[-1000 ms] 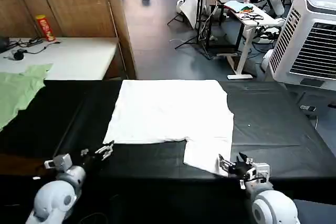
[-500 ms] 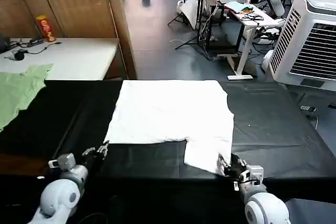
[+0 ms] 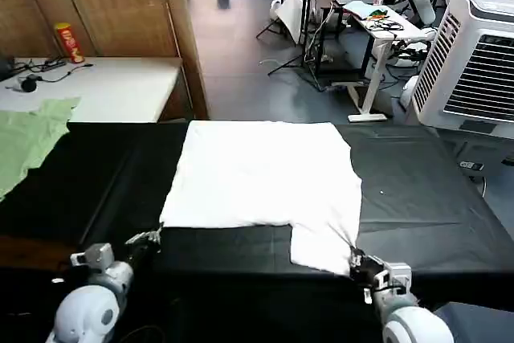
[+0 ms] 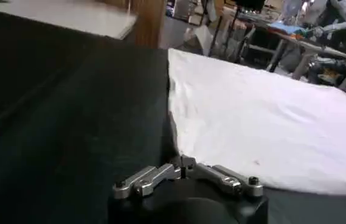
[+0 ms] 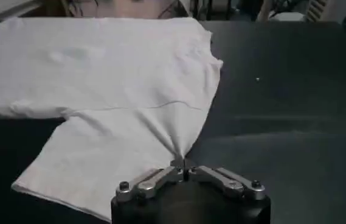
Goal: Fold and organize the clothes.
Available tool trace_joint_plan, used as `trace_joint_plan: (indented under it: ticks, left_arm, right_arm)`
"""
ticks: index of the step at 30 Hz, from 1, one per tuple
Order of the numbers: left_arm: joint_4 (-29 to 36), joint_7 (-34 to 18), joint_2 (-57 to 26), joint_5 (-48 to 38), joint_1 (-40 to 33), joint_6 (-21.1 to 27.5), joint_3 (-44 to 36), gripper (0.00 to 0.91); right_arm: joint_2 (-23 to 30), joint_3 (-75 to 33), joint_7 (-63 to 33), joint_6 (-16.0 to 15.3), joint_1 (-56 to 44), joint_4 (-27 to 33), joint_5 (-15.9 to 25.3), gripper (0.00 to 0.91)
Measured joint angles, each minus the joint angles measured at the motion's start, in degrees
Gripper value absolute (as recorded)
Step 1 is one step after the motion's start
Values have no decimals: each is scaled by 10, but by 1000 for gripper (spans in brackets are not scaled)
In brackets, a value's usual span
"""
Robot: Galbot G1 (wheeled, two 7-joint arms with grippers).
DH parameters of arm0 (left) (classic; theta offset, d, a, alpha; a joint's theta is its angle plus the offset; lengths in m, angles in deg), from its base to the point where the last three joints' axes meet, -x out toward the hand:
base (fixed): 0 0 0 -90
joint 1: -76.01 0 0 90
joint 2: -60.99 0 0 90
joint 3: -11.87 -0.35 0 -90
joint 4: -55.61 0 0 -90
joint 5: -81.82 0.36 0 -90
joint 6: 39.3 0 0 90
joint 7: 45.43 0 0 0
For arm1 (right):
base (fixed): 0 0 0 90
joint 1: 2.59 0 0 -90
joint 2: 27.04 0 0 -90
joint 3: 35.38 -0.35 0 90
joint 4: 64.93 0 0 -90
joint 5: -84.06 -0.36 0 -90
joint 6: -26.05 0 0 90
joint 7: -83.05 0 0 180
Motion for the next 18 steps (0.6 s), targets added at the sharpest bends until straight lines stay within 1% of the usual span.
trace_joint_plan:
  ticks: [5, 8, 9, 11, 14, 18]
  left_arm:
    - [52, -6, 3, -1, 76, -15, 23, 0]
    - [69, -8, 10, -5, 101, -23, 32, 0]
    - [71, -10, 12, -6, 103, -28, 33, 0]
    - [72, -12, 19, -5, 101, -34, 34, 0]
    - [70, -8, 27, 4, 80, -38, 32, 0]
    - [53, -6, 37, 23, 37, -44, 21, 0]
  right_arm:
    - [2, -11, 4, 7, -21, -15, 0, 0]
    - [0, -15, 6, 16, -16, -14, -6, 0]
    - [-2, -16, 7, 21, -11, -11, -11, 0]
    - [-7, -17, 19, 40, 3, -3, -19, 0]
    - [-19, -12, 33, 73, 34, 23, -24, 0]
    - [-33, -3, 41, 90, 95, 70, -40, 0]
